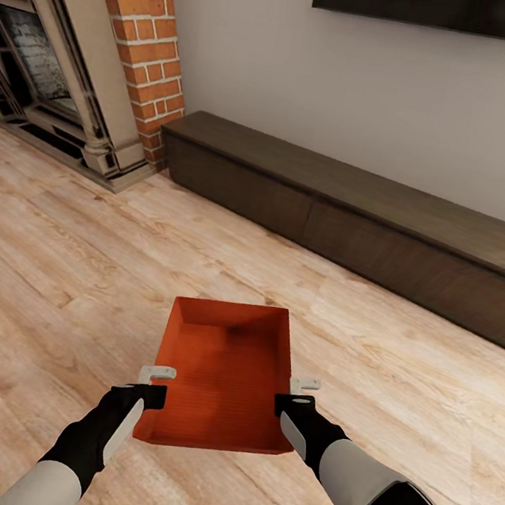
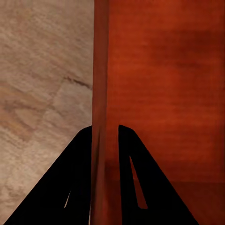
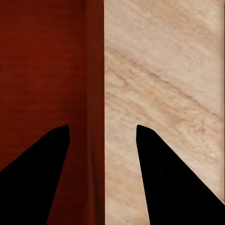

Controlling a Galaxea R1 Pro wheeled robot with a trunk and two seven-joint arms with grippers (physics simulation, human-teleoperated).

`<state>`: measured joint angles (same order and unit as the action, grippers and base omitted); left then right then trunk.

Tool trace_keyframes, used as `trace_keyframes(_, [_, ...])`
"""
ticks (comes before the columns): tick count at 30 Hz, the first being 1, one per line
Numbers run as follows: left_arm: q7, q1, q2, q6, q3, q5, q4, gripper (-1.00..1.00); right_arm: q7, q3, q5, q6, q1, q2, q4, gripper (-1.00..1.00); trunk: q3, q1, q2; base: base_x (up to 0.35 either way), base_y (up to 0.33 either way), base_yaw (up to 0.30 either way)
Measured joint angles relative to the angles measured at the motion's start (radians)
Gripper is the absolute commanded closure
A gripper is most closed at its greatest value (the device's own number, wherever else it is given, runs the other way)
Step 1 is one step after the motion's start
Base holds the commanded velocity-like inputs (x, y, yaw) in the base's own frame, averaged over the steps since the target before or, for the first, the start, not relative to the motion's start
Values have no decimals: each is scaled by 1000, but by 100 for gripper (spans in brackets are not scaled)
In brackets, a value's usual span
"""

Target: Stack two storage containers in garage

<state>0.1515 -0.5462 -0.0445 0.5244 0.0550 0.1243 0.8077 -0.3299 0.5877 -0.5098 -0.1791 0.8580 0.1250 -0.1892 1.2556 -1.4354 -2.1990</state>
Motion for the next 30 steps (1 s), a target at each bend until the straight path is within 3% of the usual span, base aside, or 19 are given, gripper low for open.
trace_keyframes(30, [0,0,-1,0,-1,-3,0,100,2,-2,2,0,0,-1,0,100,-94,115,210,0,0,0])
